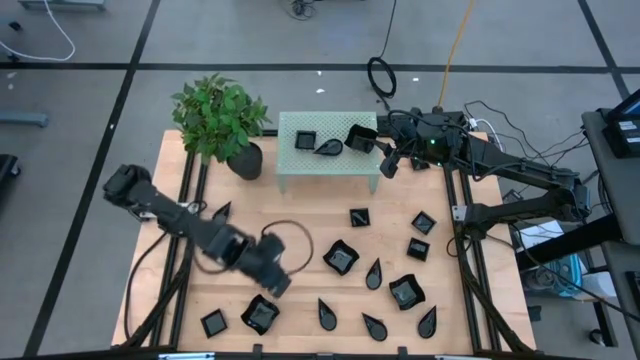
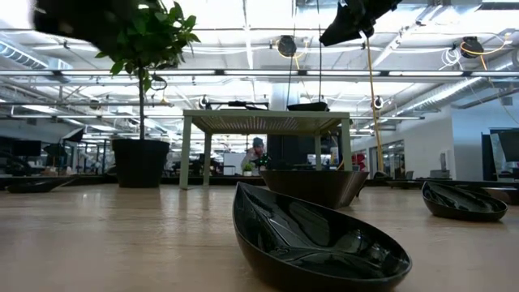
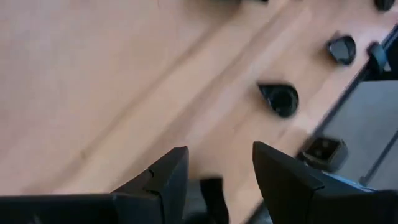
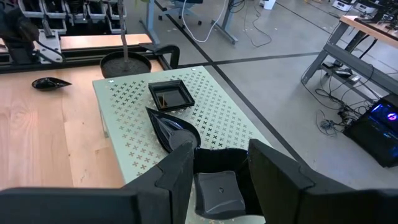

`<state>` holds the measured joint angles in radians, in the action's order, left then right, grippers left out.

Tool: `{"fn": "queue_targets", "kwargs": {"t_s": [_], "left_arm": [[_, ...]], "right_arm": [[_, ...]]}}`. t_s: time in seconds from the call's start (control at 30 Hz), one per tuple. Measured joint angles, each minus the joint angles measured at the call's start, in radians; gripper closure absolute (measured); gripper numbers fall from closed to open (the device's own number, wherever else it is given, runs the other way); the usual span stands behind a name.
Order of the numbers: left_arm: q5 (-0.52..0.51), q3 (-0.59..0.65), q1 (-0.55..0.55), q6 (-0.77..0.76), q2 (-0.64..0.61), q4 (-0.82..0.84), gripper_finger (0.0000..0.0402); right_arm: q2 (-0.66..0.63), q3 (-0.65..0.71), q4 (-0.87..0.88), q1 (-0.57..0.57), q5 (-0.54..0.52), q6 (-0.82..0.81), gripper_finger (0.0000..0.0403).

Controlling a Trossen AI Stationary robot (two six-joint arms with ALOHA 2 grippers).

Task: Pick & Place Mini shaped plates
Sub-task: Stack the square plate on top of the other square plate on the shelf

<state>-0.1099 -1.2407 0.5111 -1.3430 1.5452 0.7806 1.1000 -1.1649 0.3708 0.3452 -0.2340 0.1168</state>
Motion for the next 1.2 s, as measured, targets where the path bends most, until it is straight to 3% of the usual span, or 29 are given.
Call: {"fn": "queue_targets", "kwargs": {"t_s": [0.23,0.4,0.6,0.93,1.2], "left_arm": [[-0.014,0.000,0.162,-0.238,0.031,0.030,0.0220],[0.096,0.000,0.244,-0.339,0.087,0.043,0.0220],[0.252,0.000,0.325,-0.400,0.122,0.031,0.0220],[0.273,0.000,0.438,-0.477,0.243,0.031,0.0220],[0.390,0.000,0.446,-0.467,0.338,0.070,0.0220]], "right_arm": [[0.000,0.000,0.000,0.000,0.000,0.000,0.0261],[0.000,0.000,0.000,0.000,0.000,0.000,0.0261],[0.000,0.000,0.000,0.000,0.000,0.000,0.0261],[0.000,0.000,0.000,0.000,0.000,0.000,0.0261],[0.000,0.000,0.000,0.000,0.000,0.000,0.0261]]}}
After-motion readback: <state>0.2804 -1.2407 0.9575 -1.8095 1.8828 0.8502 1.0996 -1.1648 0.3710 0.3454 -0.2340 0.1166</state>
